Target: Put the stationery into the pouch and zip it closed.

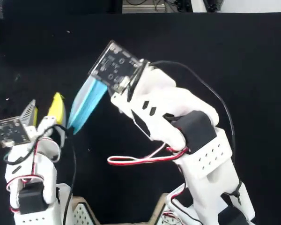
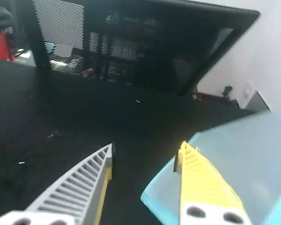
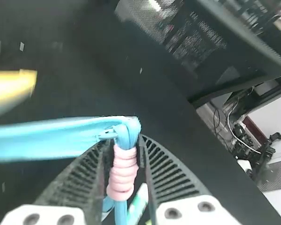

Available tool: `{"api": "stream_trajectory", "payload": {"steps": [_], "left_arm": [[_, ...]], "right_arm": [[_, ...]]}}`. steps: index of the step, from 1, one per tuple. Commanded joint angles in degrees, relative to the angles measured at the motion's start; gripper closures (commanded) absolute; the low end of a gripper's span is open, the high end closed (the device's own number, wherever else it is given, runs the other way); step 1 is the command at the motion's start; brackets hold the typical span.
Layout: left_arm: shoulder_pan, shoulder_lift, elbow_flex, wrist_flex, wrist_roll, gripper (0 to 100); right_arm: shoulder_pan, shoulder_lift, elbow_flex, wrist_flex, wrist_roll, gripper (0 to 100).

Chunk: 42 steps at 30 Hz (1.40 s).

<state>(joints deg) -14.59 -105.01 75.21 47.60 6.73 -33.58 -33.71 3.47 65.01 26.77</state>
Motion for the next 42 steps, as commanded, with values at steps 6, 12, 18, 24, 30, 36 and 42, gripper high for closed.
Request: {"api": "stream_trajectory", "payload": {"steps": [6, 12, 18, 24, 30, 36, 42], "left_arm": [[20.18, 0.26, -7.43, 10.11, -11.52, 78], [21.41, 0.26, -8.84, 8.53, -11.6, 78], [14.2, 0.26, -8.84, 10.2, -11.6, 78], [3.21, 0.26, -10.51, 10.37, -11.69, 78], [-0.84, 0.26, -18.15, 10.02, -11.6, 78], [-0.66, 0.26, -26.51, 7.74, -11.52, 78], [1.63, 0.7, -27.38, 5.89, -11.6, 77]], "right_arm": [[-4.66, -1.19, -2.77, -9.58, -8.79, 98.8], [-9.76, 2.33, -2.86, -9.32, -8.79, 98.8], [-10.02, 1.1, -3.12, -2.11, -8.7, 98.8], [-9.93, -3.03, -2.86, 5.8, -8.7, 98.8], [-10.11, -5.23, -2.42, 8.18, -8.7, 98.8], [-10.11, -6.2, 1.98, 7.74, -8.7, 98.8], [-10.11, -7.96, 5.85, 6.68, -8.7, 98.8]]}}
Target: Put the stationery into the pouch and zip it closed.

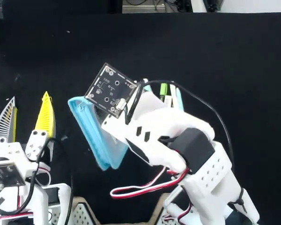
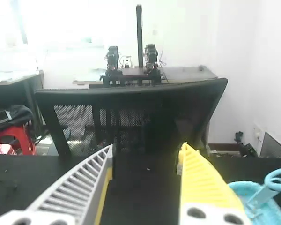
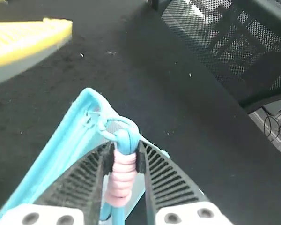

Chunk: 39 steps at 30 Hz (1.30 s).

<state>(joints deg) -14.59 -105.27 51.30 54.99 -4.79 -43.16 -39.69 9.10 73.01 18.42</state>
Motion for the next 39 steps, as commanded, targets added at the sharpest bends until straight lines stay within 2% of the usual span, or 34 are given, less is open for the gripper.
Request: {"api": "stream_trajectory", "payload": {"steps": [1, 8, 10, 13, 19, 22, 27, 32, 39], "left_arm": [[3.03, 1.32, -4.53, -1.05, -0.09, 77], [12.97, 6.51, -15.87, 10.02, -0.97, 77], [14.29, 9.85, -18.24, 13.27, -4.04, 77], [14.55, 15.82, -22.2, 16.09, -7.3, 77], [14.46, 28.04, -35.74, 22.33, -8.0, 77], [14.46, 33.41, -40.04, 25.58, -12.31, 77], [14.81, 38.77, -42.42, 29.8, -15.91, 77], [14.9, 38.86, -43.47, 31.03, -16.26, 77], [14.99, 39.56, -41.89, 32.53, -20.48, 77]], "right_arm": [[-0.53, -2.42, 0.84, -1.85, -0.35, 98.8], [-0.53, -5.93, 5.93, -5.8, -0.35, 98.8], [-0.53, -6.81, 6.99, -6.42, -0.35, 98.8], [-0.53, -7.78, 8.13, -6.42, -0.35, 98.8], [-0.53, -9.71, 9.8, -6.33, -0.35, 98.8], [-0.53, -10.51, 10.07, -6.15, -0.35, 98.8], [-0.53, -10.59, 10.07, -6.24, -0.35, 98.8], [-0.53, -10.51, 10.07, -6.24, -0.35, 98.8], [-0.53, -10.42, 11.56, -6.51, -0.35, 98.8]]}}
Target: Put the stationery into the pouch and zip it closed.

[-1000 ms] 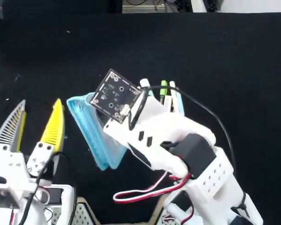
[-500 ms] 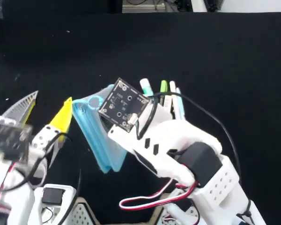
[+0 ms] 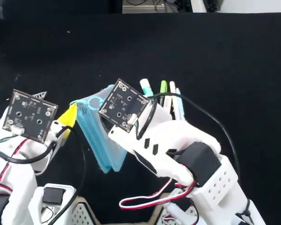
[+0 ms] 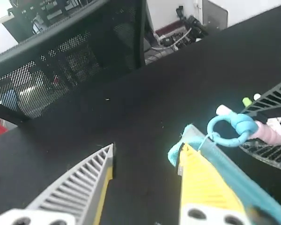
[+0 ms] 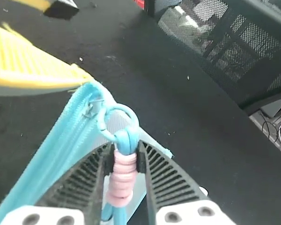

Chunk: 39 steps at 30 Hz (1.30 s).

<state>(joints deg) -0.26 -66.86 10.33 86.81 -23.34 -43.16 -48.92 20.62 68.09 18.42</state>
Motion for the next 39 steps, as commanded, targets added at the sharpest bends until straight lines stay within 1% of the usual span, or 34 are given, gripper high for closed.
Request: {"api": "stream_trajectory", "payload": {"steps": [1, 6, 11, 17, 22, 25, 26, 29, 31, 33, 36, 39], "left_arm": [[0.66, 1.14, -0.48, 0.44, -2.11, 77], [0.66, 1.14, 1.36, -0.09, -2.46, 77], [0.66, 1.14, 6.46, -4.22, -2.46, 77], [0.66, 1.14, 6.99, -4.84, -2.37, 77], [0.66, 0.53, 9.8, -8.7, -2.2, 78], [0.66, 0.44, 10.24, -8.7, -1.93, 79], [0.66, 0.44, 10.24, -8.18, -1.41, 82], [0.57, 0.44, 10.24, -7.65, 3.08, 99], [0.22, 0.44, 10.33, -7.47, 6.77, 94], [0.13, 0.44, 10.33, -7.47, 10.46, 97], [0.13, 0.44, 9.98, -5.71, 14.42, 97], [0.13, 0.44, 9.8, -3.78, 15.74, 97]], "right_arm": [[-0.53, -1.19, 0.4, -1.58, -0.35, 98.8], [-0.53, -1.45, 2.07, -3.69, -0.35, 98.8], [-0.53, -1.36, 2.33, -4.31, -0.35, 98.8], [-0.53, -1.45, 2.33, -4.22, -0.35, 98.8], [-0.53, -1.45, 2.33, -3.87, -0.35, 98.8], [-0.53, -1.54, 2.33, -3.87, -0.35, 98.8], [-0.44, -1.54, 2.33, -3.87, -0.35, 98.8], [-0.26, -1.54, 2.24, -4.13, -0.35, 98.8], [-0.18, -1.54, 2.24, -4.22, -0.35, 98.8], [-0.18, -1.54, 1.98, -4.22, -0.62, 98.8], [-0.09, -1.63, 1.98, -4.31, -0.7, 98.8], [-0.09, -1.63, 1.98, -4.31, -0.7, 98.8]]}}
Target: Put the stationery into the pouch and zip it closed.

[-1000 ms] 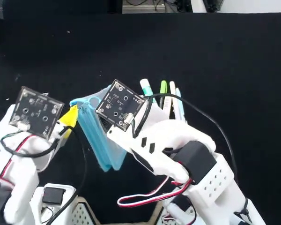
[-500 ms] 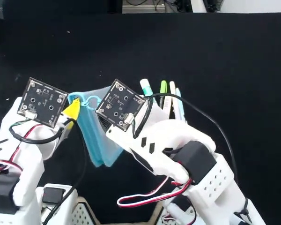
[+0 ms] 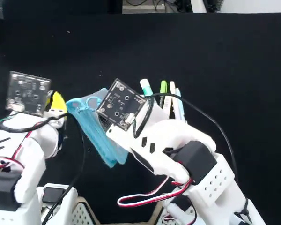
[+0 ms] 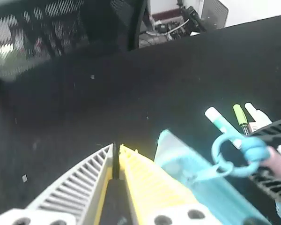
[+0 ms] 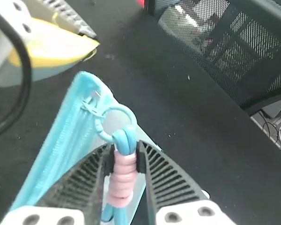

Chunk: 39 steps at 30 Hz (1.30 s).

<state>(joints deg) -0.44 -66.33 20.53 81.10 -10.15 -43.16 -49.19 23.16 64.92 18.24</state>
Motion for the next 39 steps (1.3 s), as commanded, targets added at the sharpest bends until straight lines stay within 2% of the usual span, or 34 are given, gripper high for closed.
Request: {"api": "stream_trajectory", "payload": {"steps": [1, 6, 12, 16, 19, 22, 30, 39], "left_arm": [[0.22, -0.09, -0.4, 2.29, 2.37, 97], [0.22, -0.09, -2.59, 2.11, 1.67, 96], [0.57, 0.62, -9.98, 2.02, -7.03, 82], [0.75, 0.62, -10.15, 1.76, -14.68, 82], [0.75, 0.7, -10.07, 1.76, -17.41, 82], [0.75, 0.7, -8.75, 1.32, -18.81, 82], [0.75, 0.7, -0.04, -6.51, -18.73, 82], [0.75, 0.0, -1.19, -1.93, -18.9, 82]], "right_arm": [[-0.09, -1.36, -0.57, -1.14, -0.53, 98.8], [-0.18, -1.36, -0.31, -1.05, -0.53, 98.8], [-0.18, -1.27, -0.22, -0.7, -0.26, 98.8], [-0.18, -1.19, -0.22, -0.7, -0.26, 98.8], [-0.35, -1.19, -0.22, -0.97, -0.35, 98.8], [-0.44, -1.1, -0.22, -1.05, -0.35, 98.8], [-0.44, -1.01, 0.13, -0.7, -0.44, 98.8], [-0.26, -1.27, 3.12, -1.14, -0.18, 98.8]]}}
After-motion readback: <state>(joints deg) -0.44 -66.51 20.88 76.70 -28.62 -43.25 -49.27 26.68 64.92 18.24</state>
